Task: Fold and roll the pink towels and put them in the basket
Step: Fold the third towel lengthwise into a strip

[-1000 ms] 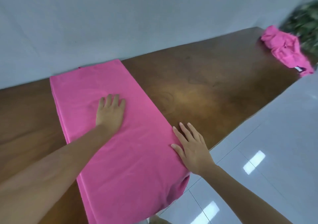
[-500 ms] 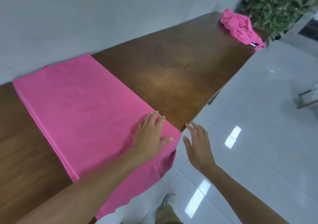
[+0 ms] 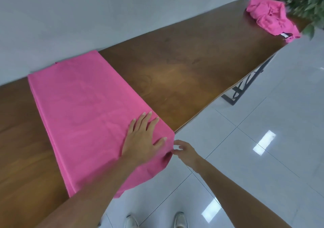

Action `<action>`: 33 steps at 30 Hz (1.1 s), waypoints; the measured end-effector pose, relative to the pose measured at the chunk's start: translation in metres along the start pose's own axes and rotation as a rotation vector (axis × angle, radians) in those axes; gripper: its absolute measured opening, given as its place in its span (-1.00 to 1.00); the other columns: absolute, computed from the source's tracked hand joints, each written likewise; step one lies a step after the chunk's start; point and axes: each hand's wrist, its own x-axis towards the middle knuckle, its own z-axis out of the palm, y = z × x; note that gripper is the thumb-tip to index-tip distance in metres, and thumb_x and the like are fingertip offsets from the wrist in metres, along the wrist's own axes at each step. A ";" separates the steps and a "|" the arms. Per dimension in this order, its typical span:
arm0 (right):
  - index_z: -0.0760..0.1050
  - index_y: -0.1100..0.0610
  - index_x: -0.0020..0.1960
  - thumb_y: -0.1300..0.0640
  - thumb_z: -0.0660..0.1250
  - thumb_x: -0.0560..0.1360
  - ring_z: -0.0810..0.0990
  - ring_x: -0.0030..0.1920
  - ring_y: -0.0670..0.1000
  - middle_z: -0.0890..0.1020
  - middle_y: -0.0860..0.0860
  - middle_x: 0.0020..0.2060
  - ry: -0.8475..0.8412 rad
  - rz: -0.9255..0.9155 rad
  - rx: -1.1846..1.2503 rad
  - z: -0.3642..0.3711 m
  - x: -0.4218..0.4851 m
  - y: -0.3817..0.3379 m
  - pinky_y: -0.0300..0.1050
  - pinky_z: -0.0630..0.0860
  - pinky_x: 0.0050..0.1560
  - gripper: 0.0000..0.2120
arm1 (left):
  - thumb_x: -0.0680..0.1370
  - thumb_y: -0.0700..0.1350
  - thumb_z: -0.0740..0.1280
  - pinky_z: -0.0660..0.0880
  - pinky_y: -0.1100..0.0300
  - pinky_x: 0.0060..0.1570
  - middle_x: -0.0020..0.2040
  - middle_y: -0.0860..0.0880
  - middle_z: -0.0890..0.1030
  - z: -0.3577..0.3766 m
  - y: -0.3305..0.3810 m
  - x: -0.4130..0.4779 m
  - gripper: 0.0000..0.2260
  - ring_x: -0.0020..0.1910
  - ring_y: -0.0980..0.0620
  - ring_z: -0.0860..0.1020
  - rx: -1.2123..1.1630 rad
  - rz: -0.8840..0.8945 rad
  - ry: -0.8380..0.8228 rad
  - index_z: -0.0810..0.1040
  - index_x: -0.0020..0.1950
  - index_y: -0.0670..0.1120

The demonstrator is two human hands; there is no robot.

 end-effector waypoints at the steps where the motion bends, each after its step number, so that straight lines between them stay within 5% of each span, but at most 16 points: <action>1: 0.62 0.15 0.15 0.34 0.30 0.56 0.48 -0.04 -0.30 0.58 -0.20 -0.02 -0.025 -0.004 -0.022 -0.001 0.002 0.001 -0.44 0.39 -0.07 -0.77 | 0.58 0.39 -0.02 0.03 -0.13 0.58 0.66 -0.03 0.10 0.001 0.000 0.000 -0.29 0.64 -0.03 0.02 0.001 -0.002 0.008 0.17 0.63 0.04; 4: 0.65 0.13 0.06 0.34 0.28 0.52 0.54 -0.03 -0.23 0.63 -0.16 -0.04 -0.090 0.020 -0.126 -0.002 0.006 0.006 -0.46 0.38 -0.09 -0.75 | 0.58 0.39 0.01 0.05 -0.11 0.59 0.65 -0.02 0.14 0.002 -0.001 0.001 -0.30 0.63 -0.01 0.05 0.000 -0.005 0.025 0.21 0.62 0.04; 7: 0.65 0.20 -0.05 0.32 0.23 0.46 0.60 -0.05 0.04 0.66 -0.01 -0.08 -0.106 0.017 -0.232 -0.002 0.011 0.021 -0.15 0.48 -0.06 -0.77 | 0.57 0.39 0.01 0.05 -0.10 0.59 0.64 -0.01 0.16 0.001 0.002 0.000 -0.30 0.63 0.00 0.06 0.007 -0.024 0.031 0.23 0.61 0.04; 11: 0.31 0.14 -0.34 0.22 0.16 0.44 0.34 -0.33 0.02 0.40 -0.01 -0.40 -0.065 0.027 -0.252 -0.006 0.008 0.030 -0.12 0.23 -0.35 -0.82 | 0.56 0.40 0.00 -0.01 -0.06 0.60 0.65 0.01 0.14 -0.001 0.004 0.001 -0.29 0.63 0.02 0.04 -0.004 -0.038 0.022 0.21 0.62 0.05; 13: 0.28 0.11 -0.37 0.08 0.11 0.38 0.45 -0.32 0.07 0.46 0.05 -0.38 -0.052 0.064 -0.191 -0.006 0.008 0.036 -0.11 0.28 -0.34 -0.82 | 0.56 0.41 -0.01 -0.03 -0.04 0.61 0.65 0.02 0.13 0.000 0.003 0.000 -0.28 0.64 0.03 0.03 0.000 -0.042 0.015 0.20 0.62 0.05; 17: 0.55 0.16 -0.28 0.16 0.14 0.48 0.69 -0.25 0.11 0.70 0.17 -0.23 -0.043 0.091 -0.065 -0.008 0.011 0.052 0.05 0.63 -0.13 -0.74 | 0.55 0.42 -0.02 -0.08 -0.01 0.61 0.66 0.05 0.09 -0.001 0.003 0.000 -0.29 0.64 0.06 -0.03 -0.014 -0.056 -0.002 0.16 0.63 0.09; 25: 0.65 0.37 0.11 0.56 0.20 0.47 0.68 -0.01 0.13 0.69 0.29 0.00 -0.155 0.100 0.509 -0.019 0.005 0.094 -0.04 0.64 0.12 -0.65 | 0.57 0.41 0.00 -0.12 0.04 0.60 0.66 0.07 0.08 -0.003 0.004 -0.001 -0.31 0.64 0.08 -0.03 -0.010 -0.061 -0.008 0.15 0.63 0.10; 33: 0.65 0.26 -0.09 0.48 0.29 0.55 0.56 -0.37 -0.05 0.63 0.07 -0.37 -0.119 -0.031 0.312 -0.011 0.003 0.106 -0.18 0.55 -0.19 -0.78 | 0.57 0.42 0.01 -0.05 -0.04 0.61 0.66 0.09 0.07 -0.002 0.004 -0.001 -0.31 0.64 0.10 -0.04 -0.021 -0.067 -0.010 0.14 0.63 0.11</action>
